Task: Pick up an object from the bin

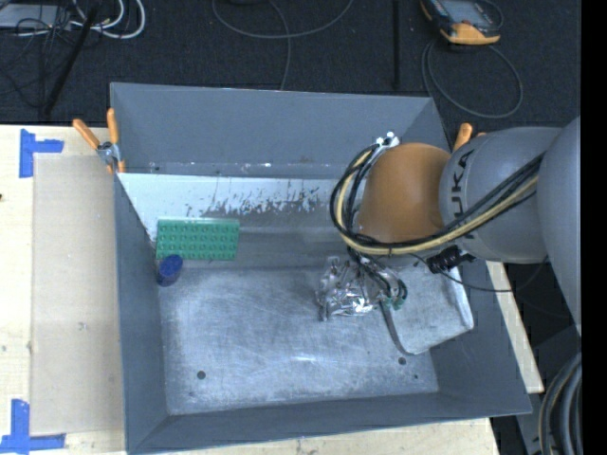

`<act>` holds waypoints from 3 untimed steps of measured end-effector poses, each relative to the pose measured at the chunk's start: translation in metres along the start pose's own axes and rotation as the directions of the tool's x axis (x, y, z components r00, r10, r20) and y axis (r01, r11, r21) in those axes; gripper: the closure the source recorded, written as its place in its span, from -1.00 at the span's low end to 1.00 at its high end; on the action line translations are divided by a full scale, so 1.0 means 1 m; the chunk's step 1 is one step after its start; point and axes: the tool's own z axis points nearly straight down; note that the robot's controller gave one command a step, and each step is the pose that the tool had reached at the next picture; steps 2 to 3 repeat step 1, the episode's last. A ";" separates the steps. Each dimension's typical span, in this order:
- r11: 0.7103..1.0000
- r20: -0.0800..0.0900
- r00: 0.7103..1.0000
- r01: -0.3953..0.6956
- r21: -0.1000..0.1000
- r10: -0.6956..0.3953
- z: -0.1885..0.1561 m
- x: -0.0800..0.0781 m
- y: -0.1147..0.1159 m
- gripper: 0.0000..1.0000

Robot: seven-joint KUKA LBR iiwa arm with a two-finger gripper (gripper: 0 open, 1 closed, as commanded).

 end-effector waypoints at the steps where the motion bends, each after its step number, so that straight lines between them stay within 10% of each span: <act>1: 0.999 0.008 0.999 0.040 0.002 -0.040 -0.179 0.010 0.014 1.00; 3: 0.999 0.008 0.999 0.040 0.002 -0.040 -0.179 0.010 0.014 1.00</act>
Offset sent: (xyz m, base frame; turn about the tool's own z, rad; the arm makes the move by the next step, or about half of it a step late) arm -0.0139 0.0133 0.1746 -0.0445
